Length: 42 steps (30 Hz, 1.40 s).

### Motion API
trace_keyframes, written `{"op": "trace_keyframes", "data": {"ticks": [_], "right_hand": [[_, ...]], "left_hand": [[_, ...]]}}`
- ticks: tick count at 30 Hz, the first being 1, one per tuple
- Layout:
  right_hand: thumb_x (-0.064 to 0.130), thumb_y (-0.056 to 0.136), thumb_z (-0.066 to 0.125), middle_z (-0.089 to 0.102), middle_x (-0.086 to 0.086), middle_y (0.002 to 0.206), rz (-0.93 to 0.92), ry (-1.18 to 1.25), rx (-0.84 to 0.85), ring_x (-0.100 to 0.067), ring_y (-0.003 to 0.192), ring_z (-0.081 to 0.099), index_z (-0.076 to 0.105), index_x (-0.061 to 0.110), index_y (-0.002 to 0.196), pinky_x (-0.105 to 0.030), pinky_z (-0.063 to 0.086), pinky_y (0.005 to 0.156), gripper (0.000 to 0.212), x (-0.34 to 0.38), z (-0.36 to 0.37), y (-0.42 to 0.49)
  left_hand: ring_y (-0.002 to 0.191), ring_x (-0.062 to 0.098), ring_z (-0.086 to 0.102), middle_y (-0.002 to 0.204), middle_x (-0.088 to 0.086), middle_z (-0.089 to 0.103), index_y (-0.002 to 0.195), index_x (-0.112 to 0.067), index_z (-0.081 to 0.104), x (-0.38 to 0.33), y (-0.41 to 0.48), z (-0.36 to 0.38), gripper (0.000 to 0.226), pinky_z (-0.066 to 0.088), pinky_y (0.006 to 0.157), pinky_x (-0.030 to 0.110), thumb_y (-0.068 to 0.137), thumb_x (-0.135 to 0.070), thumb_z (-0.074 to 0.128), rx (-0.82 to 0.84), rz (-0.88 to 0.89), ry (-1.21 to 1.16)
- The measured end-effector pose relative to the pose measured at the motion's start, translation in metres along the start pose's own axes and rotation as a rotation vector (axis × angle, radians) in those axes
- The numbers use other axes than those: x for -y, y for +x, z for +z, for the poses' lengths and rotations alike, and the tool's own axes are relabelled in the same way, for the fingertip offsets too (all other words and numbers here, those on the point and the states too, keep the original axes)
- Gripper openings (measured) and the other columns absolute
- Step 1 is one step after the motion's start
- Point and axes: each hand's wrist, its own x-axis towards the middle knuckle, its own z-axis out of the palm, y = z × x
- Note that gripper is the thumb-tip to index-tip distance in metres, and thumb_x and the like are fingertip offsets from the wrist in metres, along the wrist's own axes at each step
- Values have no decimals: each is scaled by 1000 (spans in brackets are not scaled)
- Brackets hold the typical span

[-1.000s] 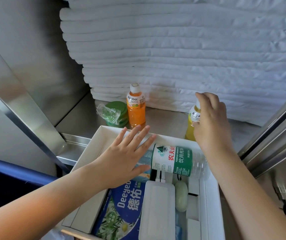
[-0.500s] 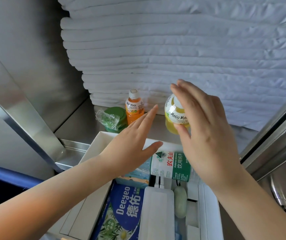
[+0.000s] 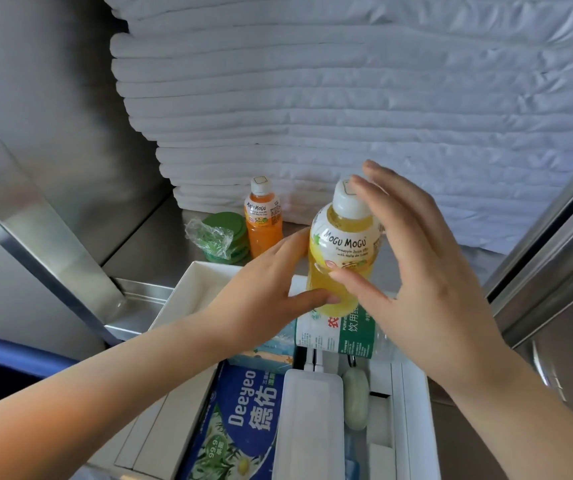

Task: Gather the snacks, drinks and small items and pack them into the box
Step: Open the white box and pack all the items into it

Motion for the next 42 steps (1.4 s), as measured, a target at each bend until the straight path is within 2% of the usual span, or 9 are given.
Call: {"op": "trace_keyframes", "data": {"ticks": [6,13,24,29,32,34,36,39,42], "right_hand": [[51,80,63,35,9,140,-23,112,308,-3,123,40,33,18,145,-19,36,100,79,-7,-4,-13],[63,80,51,36,15,134,-38,107,511,8,118,35,33,22,145,1,23,96,78,-2,3,-28],[75,72,51,42,22,126,110,173,629,8,112,41,45,32,133,-1,26,93,76,-5,10,-56],[82,65,49,37,33,125,192,192,654,19,112,36,45,38,133,3,22,91,81,-9,9,-58],[86,63,43,31,38,125,210,176,715,25,104,34,38,43,136,4,25,86,85,-13,11,-60],[86,62,40,26,39,126,199,145,766,23,103,35,31,45,139,3,28,83,88,-15,13,-61],[83,62,45,27,40,128,234,201,770,18,106,41,28,49,138,-4,36,86,85,-16,13,-61],[65,69,64,45,26,126,380,500,635,-2,106,55,36,50,134,-28,50,88,72,-16,10,-57],[44,73,75,56,13,121,464,745,518,-12,107,60,47,42,127,-28,50,90,61,-17,10,-51]], "left_hand": [[117,1,52,125,-15,58,128,-28,46,0,-44,7,61,45,99,36,75,-53,64,243,-217,-208],[107,-8,56,118,-22,61,127,-35,41,-3,-75,12,58,46,97,26,77,-46,69,397,-431,-281],[105,5,61,117,-13,62,125,-35,37,-1,-87,19,56,47,97,35,80,-50,66,667,-569,-367],[100,1,61,115,-23,60,126,-37,39,-2,-84,22,59,47,93,29,77,-59,64,678,-525,-337],[78,-13,57,89,-44,53,103,-47,45,-6,-79,20,41,42,70,6,69,-67,58,676,-494,-223],[75,-15,55,83,-45,52,97,-46,46,-8,-77,20,39,39,63,3,67,-68,58,676,-492,-205],[80,-11,58,89,-37,57,100,-44,49,-6,-78,21,45,44,69,8,66,-68,64,651,-506,-226],[89,2,63,101,-17,64,112,-37,51,-2,-82,23,62,52,84,31,61,-64,74,570,-508,-266],[85,8,66,100,-13,67,107,-37,51,-2,-81,24,61,54,82,40,58,-61,77,448,-518,-297]]}}
